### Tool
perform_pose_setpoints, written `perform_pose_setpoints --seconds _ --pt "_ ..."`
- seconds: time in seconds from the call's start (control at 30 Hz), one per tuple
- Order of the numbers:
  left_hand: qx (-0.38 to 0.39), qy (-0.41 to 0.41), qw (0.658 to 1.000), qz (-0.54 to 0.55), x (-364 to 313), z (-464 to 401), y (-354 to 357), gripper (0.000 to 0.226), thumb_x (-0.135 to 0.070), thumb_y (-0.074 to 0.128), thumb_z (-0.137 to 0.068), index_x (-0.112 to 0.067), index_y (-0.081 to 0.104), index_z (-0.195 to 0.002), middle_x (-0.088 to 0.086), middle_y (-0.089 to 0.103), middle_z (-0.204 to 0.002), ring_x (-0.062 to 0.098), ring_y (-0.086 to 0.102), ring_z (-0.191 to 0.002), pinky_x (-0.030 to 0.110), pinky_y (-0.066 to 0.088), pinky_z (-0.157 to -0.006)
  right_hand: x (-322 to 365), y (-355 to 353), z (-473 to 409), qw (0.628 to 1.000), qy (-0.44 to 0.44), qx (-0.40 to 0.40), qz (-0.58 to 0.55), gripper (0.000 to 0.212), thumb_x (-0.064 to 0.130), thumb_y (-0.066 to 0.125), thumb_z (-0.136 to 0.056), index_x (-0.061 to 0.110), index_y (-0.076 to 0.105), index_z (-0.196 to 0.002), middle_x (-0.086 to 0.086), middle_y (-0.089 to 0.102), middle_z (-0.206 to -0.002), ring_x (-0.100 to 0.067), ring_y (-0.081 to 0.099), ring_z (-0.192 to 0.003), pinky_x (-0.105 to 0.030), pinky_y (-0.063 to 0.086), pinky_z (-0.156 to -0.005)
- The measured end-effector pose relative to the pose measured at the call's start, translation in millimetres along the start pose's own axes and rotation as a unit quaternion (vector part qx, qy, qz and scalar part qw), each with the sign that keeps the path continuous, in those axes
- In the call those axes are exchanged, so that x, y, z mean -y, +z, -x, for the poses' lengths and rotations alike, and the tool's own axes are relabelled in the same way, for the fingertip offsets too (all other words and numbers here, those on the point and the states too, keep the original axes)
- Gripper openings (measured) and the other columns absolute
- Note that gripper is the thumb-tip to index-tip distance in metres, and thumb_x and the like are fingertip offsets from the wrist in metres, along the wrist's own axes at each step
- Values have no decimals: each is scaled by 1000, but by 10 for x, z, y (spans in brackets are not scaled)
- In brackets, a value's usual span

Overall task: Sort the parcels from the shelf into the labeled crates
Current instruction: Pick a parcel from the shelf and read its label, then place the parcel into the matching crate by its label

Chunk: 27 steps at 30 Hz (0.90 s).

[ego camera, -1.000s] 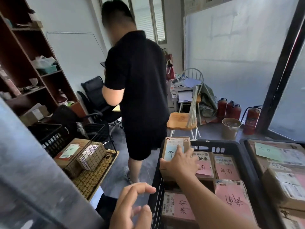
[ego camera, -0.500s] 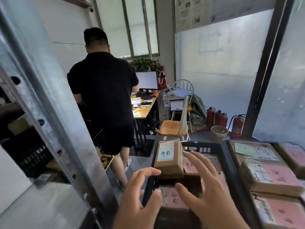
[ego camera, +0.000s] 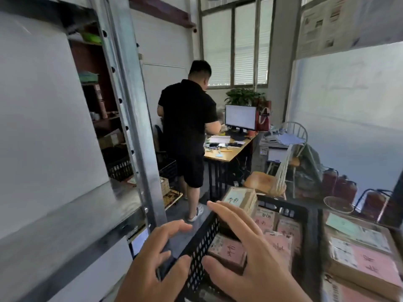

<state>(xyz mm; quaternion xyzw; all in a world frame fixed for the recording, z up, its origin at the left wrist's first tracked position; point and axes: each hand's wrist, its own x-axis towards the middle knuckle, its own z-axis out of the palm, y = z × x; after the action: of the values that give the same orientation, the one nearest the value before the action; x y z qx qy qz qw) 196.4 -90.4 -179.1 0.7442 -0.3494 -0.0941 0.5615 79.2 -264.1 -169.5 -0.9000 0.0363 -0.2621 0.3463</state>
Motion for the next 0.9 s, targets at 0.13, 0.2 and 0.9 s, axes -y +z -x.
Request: perform_pose_setpoints --seconds 0.13,0.2,0.9 --pt "-87 -20 995 -51 -215 682 -66 60 -67 56 -63 -66 58 -123 -43 54 -141 -21 50 -128 22 45 -104 269 48 178 994 -69 71 -45 80 74 60 -76 75 18 -144 43 23 -154 14 22 -145 -19 34 -110" --pt "-130 -23 989 -72 -343 1035 -202 59 -64 57 -64 -66 59 -123 -38 58 -140 -14 54 -131 27 47 -105 471 146 230 988 -101 100 -63 80 73 63 -78 76 17 -143 45 21 -153 18 20 -144 -10 28 -104" --pt "-608 -233 708 -272 -1747 7277 -2210 52 -59 63 -82 -71 53 -132 -49 48 -144 -13 51 -136 33 47 -112 5147 2527 3030 733 -416 421 -335 87 71 67 -73 68 22 -146 36 31 -155 9 29 -146 -12 29 -108"
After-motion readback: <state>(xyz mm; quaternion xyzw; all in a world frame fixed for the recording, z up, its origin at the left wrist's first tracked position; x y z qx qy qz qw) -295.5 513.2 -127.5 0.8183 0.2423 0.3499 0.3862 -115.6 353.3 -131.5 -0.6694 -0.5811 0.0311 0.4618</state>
